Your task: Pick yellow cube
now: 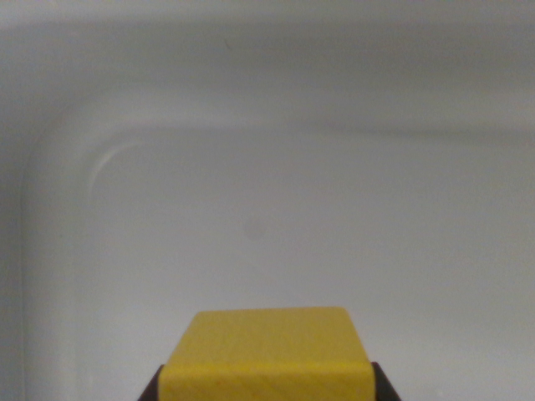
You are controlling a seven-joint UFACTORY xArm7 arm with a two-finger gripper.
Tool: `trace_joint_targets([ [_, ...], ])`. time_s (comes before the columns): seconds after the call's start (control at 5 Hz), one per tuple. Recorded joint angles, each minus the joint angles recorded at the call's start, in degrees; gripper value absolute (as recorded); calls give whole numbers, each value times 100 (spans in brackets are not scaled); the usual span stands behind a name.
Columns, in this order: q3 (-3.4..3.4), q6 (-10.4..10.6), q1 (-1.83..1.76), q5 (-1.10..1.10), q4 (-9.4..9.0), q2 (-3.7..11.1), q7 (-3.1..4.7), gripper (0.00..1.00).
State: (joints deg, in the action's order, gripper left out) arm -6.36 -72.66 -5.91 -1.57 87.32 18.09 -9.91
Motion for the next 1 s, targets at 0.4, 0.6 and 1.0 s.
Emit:
trace_joint_targets([
  [0.4, -4, -263, 3, -5, 184, -80, -7, 100],
  [0.6, -8, -517, 6, -11, 361, -157, -15, 100],
  [1.0, -11, -751, 8, -16, 524, -228, -21, 100],
])
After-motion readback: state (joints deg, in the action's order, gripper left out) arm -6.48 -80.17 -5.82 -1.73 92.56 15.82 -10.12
